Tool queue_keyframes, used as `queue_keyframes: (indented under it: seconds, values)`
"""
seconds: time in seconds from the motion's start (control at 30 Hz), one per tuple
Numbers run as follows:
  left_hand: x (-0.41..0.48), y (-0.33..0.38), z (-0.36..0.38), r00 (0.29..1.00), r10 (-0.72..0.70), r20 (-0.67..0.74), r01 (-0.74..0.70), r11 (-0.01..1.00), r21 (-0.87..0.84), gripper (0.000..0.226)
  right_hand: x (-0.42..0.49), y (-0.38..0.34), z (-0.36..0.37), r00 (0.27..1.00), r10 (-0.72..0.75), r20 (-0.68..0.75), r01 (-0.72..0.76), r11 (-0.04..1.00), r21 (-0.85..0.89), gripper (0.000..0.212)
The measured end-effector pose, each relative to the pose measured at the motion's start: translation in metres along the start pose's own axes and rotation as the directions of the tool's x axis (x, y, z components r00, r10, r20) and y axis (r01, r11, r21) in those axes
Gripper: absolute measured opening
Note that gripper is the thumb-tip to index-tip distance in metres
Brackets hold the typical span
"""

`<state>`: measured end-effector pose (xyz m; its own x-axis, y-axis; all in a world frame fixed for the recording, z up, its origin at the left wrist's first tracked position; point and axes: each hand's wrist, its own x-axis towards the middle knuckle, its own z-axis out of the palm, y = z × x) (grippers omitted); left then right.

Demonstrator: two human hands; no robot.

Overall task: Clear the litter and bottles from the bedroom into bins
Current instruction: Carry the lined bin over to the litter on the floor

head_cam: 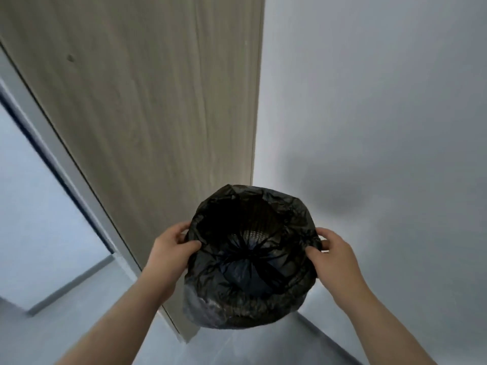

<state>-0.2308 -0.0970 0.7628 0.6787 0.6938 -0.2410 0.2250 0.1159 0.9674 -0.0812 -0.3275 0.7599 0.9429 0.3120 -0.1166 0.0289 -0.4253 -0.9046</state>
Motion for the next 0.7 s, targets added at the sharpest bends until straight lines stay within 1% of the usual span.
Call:
queue_keyframes:
  seconds: [0.1,0.2,0.33,0.5,0.6,0.7]
  values:
    - [-0.043,0.018,-0.037,0.993,0.023,-0.119,-0.029,0.998,-0.047,0.038,-0.025,-0.038,0.011,0.992,-0.084,0.091,0.083,0.996,0.014,0.031]
    - [-0.088,0.025,-0.081,0.965,0.033,-0.26,-0.05,0.997,-0.061,0.037,-0.054,-0.067,0.037,0.971,-0.135,0.199,0.133,0.991,0.023,0.03]
    - [-0.155,0.018,-0.147,0.913,0.047,-0.404,-0.08,0.995,-0.065,0.036,-0.098,-0.097,0.088,0.913,-0.213,0.347,0.205,0.977,0.059,0.03]
    - [-0.241,-0.006,-0.239,0.807,0.029,-0.59,-0.109,0.989,-0.1,0.038,-0.171,-0.13,0.169,0.791,-0.294,0.536,0.309,0.949,0.066,0.03]
    - [-0.292,-0.024,-0.296,0.717,0.009,-0.697,-0.145,0.98,-0.137,0.039,-0.224,-0.149,0.221,0.7,-0.331,0.633,0.356,0.93,0.093,0.03]
    - [-0.342,-0.046,-0.348,0.639,-0.026,-0.768,-0.156,0.974,-0.163,0.042,-0.28,-0.165,0.267,0.598,-0.357,0.718,0.4,0.909,0.119,0.029]
